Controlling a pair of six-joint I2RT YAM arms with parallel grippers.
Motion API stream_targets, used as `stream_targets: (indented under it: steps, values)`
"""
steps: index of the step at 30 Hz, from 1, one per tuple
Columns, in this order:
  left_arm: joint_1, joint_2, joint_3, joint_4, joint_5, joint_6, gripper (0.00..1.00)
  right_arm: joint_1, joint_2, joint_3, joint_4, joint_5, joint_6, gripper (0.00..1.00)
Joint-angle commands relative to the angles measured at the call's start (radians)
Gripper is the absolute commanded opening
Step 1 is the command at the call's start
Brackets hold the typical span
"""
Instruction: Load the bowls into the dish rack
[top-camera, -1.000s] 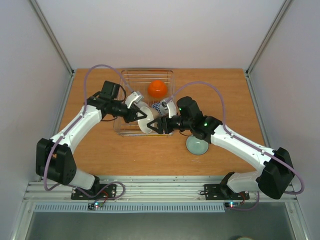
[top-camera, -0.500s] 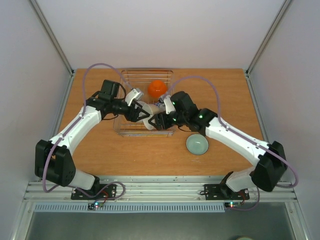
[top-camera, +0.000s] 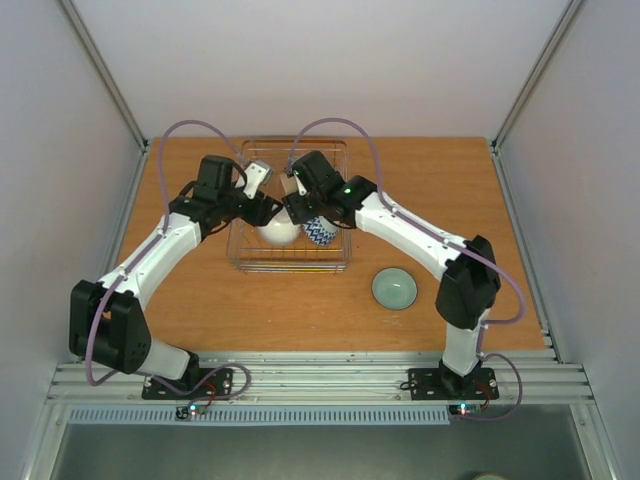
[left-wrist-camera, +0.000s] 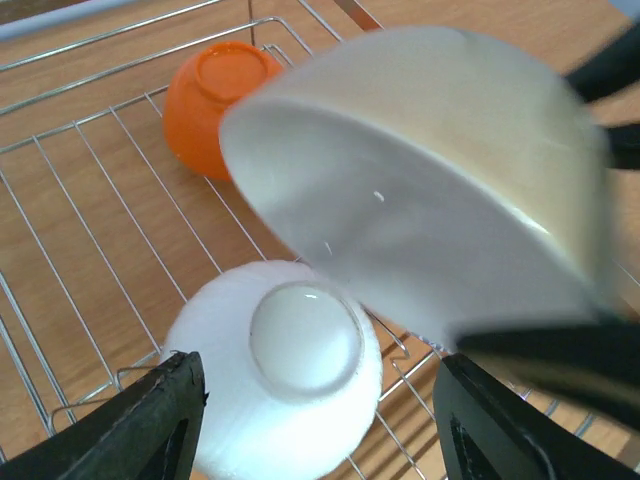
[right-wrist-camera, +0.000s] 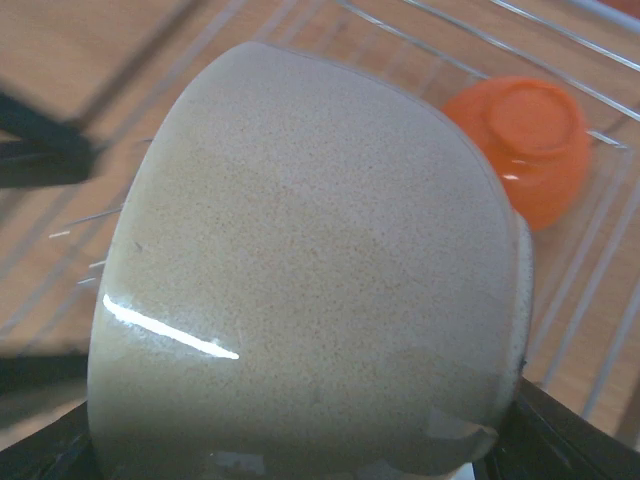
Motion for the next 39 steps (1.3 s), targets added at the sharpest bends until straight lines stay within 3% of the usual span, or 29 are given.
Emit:
stream_targets:
  steps: [1,8,28,39]
  values:
    - [-0.011,-0.034,-0.012,0.011,-0.035,-0.025,0.63,-0.020,0.096,0.056,0.098,0.307,-0.067,0.01]
    - [-0.010,-0.028,-0.016,0.022,-0.088,-0.029,0.63,-0.019,0.222,0.109,0.207,0.382,-0.135,0.01]
    - [-0.010,-0.044,-0.040,0.071,-0.217,-0.030,0.64,-0.009,0.437,0.318,0.388,0.402,-0.311,0.01]
    - [-0.009,-0.058,-0.043,0.081,-0.261,-0.036,0.64,-0.006,0.734,0.793,0.198,0.453,-0.400,0.01]
